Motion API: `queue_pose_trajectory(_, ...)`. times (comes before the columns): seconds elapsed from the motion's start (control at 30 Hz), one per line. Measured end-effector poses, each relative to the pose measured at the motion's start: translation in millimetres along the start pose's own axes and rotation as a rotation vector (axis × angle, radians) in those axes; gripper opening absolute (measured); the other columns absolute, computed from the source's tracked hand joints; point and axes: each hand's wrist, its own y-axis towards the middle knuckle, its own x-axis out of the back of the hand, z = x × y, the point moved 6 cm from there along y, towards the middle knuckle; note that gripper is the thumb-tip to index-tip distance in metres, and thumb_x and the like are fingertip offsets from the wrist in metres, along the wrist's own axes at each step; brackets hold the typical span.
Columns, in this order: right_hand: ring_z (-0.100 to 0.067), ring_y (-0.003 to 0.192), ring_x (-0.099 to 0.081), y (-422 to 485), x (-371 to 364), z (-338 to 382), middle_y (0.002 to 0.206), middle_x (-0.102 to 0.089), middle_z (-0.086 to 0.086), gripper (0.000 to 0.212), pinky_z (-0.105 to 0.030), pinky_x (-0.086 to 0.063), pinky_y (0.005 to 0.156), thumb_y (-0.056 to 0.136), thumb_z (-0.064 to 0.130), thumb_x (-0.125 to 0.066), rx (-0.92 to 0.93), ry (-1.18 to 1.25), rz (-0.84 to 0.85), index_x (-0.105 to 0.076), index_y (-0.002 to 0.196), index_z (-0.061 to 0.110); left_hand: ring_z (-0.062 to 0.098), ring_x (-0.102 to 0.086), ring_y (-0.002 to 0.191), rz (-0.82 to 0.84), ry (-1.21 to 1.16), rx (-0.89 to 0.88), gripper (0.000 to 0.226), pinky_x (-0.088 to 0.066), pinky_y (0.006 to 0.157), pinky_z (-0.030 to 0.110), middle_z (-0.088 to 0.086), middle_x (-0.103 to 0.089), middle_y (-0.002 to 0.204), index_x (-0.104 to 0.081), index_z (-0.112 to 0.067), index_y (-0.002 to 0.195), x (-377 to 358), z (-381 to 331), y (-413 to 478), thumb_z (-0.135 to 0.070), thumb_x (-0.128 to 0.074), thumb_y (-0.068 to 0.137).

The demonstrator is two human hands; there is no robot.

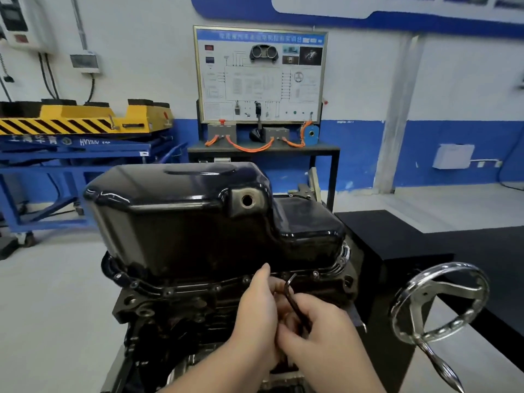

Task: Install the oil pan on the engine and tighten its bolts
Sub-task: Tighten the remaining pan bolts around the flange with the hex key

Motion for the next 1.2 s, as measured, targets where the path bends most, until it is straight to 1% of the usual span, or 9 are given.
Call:
queue_pose_trajectory(0.1,-0.004,0.066,-0.062,-9.2,-3.9,-4.8,0.071,-0.066,0.012,0.024,-0.020,-0.052,0.064,0.074,0.021,-0.066,-0.015,0.050,-0.036,-0.063,0.082,0.043,0.012,-0.039,0.032,0.039,0.028,-0.017,0.046,-0.034,0.036,0.016,-0.001,-0.039,0.041,-0.049,-0.009,0.065,7.0,2.5,-5.4,-0.045,-0.041,0.094)
queue_pose_trajectory(0.3,0.003,0.058,-0.058,-18.4,26.2,-24.2,0.065,-0.066,0.011,0.018,-0.010,-0.043,0.055,0.079,0.018,-0.070,-0.026,0.135,-0.091,-0.067,0.074,0.034,0.009,-0.024,0.033,0.146,0.320,-0.123,0.028,-0.017,0.035,0.011,-0.003,-0.032,0.046,-0.062,-0.014,0.065,11.3,14.2,-21.0,-0.023,-0.052,0.090)
queue_pose_trajectory(0.37,0.003,0.060,-0.059,-14.3,34.8,-32.9,0.066,-0.066,0.012,0.019,-0.010,-0.043,0.056,0.078,0.019,-0.071,-0.026,0.130,-0.080,-0.067,0.076,0.038,0.006,-0.030,0.033,0.156,0.493,-0.241,0.027,-0.023,0.035,0.013,-0.006,-0.038,0.042,-0.067,-0.020,0.062,12.1,15.8,-22.5,-0.014,-0.058,0.087)
queue_pose_trajectory(0.47,0.001,0.065,-0.062,-8.5,33.2,-47.8,0.070,-0.068,0.010,0.023,-0.013,-0.046,0.061,0.078,0.017,-0.072,-0.058,0.170,-0.034,-0.068,0.077,0.040,-0.001,-0.039,0.042,0.125,0.761,-0.462,0.025,-0.034,0.048,0.012,-0.011,-0.045,0.044,-0.069,-0.037,0.067,8.5,13.0,-24.5,-0.014,-0.069,0.078)
queue_pose_trajectory(0.63,0.000,0.066,-0.064,0.1,33.4,-66.0,0.071,-0.069,0.007,0.022,-0.012,-0.046,0.060,0.078,0.015,-0.072,-0.108,0.256,0.007,-0.070,0.075,0.036,-0.002,-0.045,0.052,0.086,0.957,-0.641,0.030,-0.038,0.055,0.012,-0.014,-0.048,0.048,-0.063,-0.051,0.075,-3.3,9.7,-19.5,-0.023,-0.072,0.073)
queue_pose_trajectory(0.87,-0.003,0.065,-0.063,22.7,38.8,-59.7,0.069,-0.069,0.003,0.014,-0.013,-0.047,0.060,0.077,0.015,-0.074,-0.026,0.360,0.003,-0.073,0.077,0.029,-0.003,-0.047,0.050,0.071,0.933,-0.696,0.015,-0.040,0.051,0.014,-0.014,-0.050,0.048,-0.068,-0.044,0.075,-13.4,-4.6,-8.6,-0.029,-0.071,0.075)
queue_pose_trajectory(1.03,-0.001,0.040,-0.043,14.5,38.3,-49.8,0.049,-0.051,0.007,0.022,-0.011,-0.032,0.040,0.093,0.019,-0.056,-0.019,0.468,-0.036,-0.075,0.084,0.026,-0.004,-0.051,0.053,-0.033,0.858,-0.764,0.015,-0.040,0.052,0.010,-0.015,-0.056,0.052,-0.071,-0.041,0.066,4.4,-25.5,-8.6,-0.029,-0.073,0.076)
queue_pose_trajectory(1.1,-0.008,0.047,-0.042,10.2,44.1,-46.5,0.054,-0.048,0.005,0.022,-0.020,-0.034,0.047,0.090,0.033,-0.056,-0.015,0.472,-0.120,-0.075,0.083,0.024,-0.005,-0.054,0.056,-0.101,0.795,-0.784,0.011,-0.040,0.054,0.008,-0.018,-0.059,0.054,-0.071,-0.039,0.070,12.7,-34.2,-7.8,-0.030,-0.074,0.076)
queue_pose_trajectory(1.2,0.004,0.061,-0.054,6.9,58.7,-29.8,0.059,-0.057,0.019,0.035,-0.023,-0.037,0.067,0.077,0.056,-0.052,0.096,0.379,-0.259,-0.075,0.081,0.029,-0.003,-0.060,0.067,-0.146,0.691,-0.779,0.014,-0.046,0.062,0.009,-0.016,-0.067,0.066,-0.070,-0.041,0.073,18.3,-39.1,-2.6,-0.028,-0.074,0.077)
